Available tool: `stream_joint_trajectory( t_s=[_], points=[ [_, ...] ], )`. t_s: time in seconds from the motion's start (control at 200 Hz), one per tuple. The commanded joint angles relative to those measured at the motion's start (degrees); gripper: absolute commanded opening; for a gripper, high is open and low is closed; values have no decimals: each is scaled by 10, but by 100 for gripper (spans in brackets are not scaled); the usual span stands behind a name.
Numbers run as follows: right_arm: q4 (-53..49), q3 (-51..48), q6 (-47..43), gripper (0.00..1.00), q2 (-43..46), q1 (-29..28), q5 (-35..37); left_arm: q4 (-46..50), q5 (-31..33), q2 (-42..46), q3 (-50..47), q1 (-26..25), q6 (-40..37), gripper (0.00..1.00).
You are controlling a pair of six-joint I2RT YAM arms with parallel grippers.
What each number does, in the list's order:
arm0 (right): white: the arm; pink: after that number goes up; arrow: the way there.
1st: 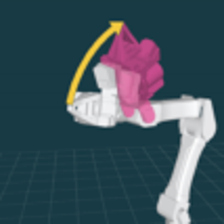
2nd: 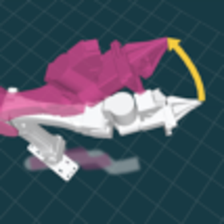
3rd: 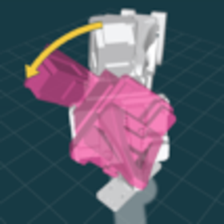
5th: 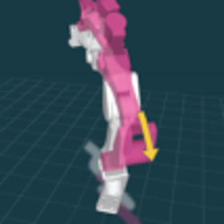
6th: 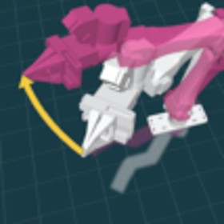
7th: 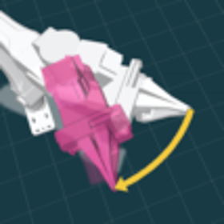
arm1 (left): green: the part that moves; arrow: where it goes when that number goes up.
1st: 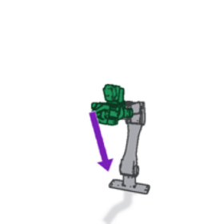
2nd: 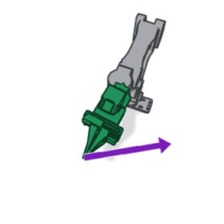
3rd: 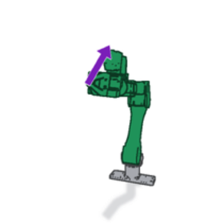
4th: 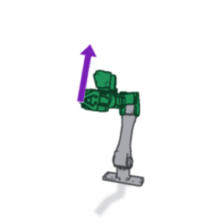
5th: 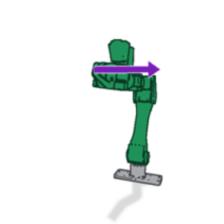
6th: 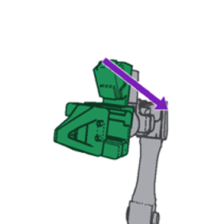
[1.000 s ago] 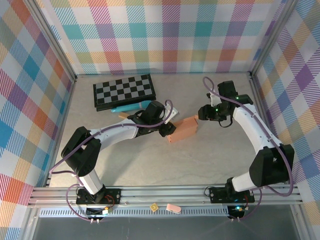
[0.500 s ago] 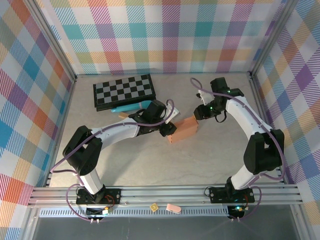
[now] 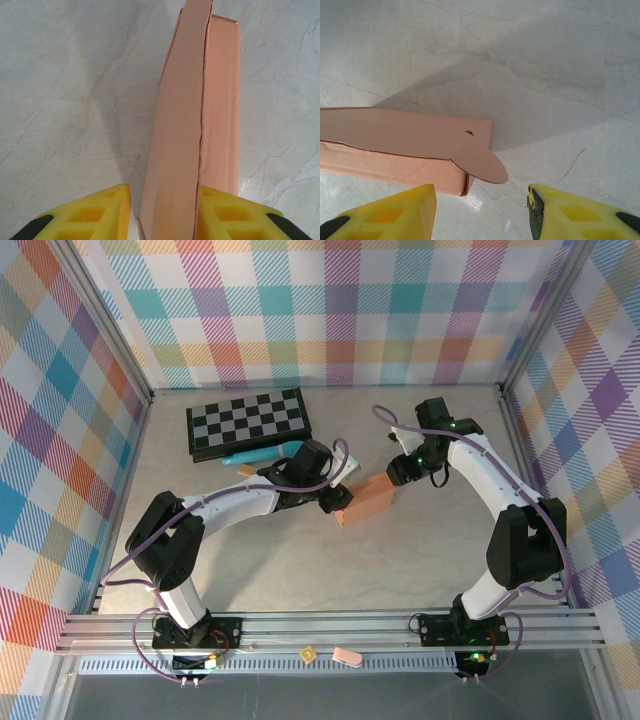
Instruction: Fold the paper box
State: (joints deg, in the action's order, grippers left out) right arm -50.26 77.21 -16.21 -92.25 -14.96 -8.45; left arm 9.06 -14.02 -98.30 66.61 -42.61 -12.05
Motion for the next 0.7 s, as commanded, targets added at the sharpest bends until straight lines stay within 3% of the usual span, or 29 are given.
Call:
stream_joint_trajectory(
  t_s=[0.0, 0.235, 0.695],
  points=[
    [-9, 11, -25, 51, -5, 2, -21, 31, -3, -5, 6, -3, -13, 35],
    [-18, 27, -29, 46, -25, -3, -48, 31, -1, -4, 6, -4, -12, 35],
    [-12, 15, -21, 34, -14, -11, -17, 34, 11, -2, 14, -4, -12, 36]
  ],
)
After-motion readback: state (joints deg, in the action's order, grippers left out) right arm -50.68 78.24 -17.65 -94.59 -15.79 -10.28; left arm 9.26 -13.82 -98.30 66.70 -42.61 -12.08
